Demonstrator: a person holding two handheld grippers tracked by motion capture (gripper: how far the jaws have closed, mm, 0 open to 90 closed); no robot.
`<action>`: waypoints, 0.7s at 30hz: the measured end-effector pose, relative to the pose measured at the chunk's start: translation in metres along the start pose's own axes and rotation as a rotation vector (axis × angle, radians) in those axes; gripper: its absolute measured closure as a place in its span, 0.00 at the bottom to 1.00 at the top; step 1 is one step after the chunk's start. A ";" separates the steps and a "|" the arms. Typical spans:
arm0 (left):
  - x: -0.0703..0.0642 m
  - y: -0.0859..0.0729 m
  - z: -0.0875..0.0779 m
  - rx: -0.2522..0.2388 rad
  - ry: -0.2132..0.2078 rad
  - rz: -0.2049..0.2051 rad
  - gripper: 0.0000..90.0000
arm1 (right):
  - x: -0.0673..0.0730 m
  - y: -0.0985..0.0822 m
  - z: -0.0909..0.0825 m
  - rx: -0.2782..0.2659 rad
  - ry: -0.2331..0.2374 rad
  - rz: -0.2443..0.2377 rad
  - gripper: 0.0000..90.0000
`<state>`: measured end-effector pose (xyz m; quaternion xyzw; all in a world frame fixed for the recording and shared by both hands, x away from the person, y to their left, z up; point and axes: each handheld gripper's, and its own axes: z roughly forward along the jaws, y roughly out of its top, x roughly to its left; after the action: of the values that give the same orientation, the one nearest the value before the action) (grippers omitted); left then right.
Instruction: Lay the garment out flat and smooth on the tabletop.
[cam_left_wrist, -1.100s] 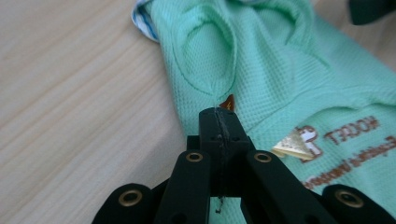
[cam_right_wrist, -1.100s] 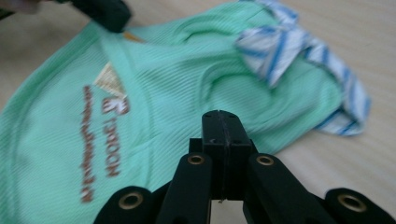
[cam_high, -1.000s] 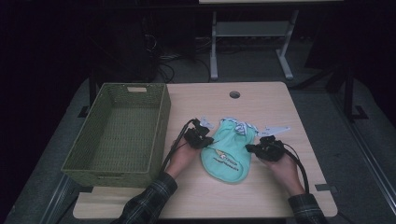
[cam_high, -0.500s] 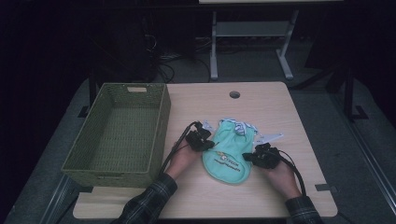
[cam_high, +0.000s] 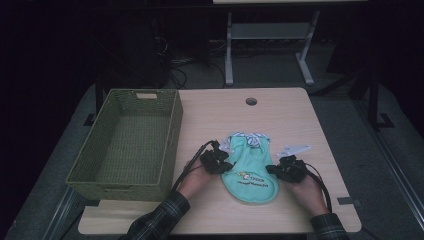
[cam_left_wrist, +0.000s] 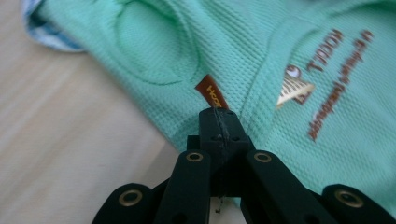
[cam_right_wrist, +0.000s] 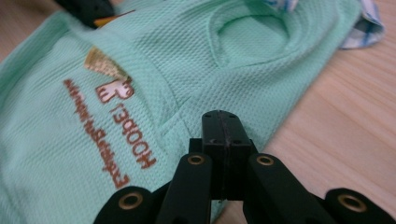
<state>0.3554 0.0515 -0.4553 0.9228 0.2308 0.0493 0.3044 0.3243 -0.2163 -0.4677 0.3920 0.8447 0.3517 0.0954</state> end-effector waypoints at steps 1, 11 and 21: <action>-0.002 0.000 0.000 0.000 -0.010 0.005 0.99 | -0.001 -0.001 0.000 -0.003 -0.004 -0.003 1.00; -0.026 -0.008 -0.003 -0.010 -0.083 0.023 0.99 | -0.004 -0.004 -0.005 0.003 -0.017 -0.009 1.00; -0.037 -0.012 -0.006 -0.017 -0.117 0.025 0.99 | -0.005 -0.005 -0.006 0.002 -0.020 -0.017 1.00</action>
<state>0.3165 0.0463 -0.4552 0.9244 0.2003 0.0010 0.3247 0.3216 -0.2253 -0.4674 0.3885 0.8473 0.3462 0.1064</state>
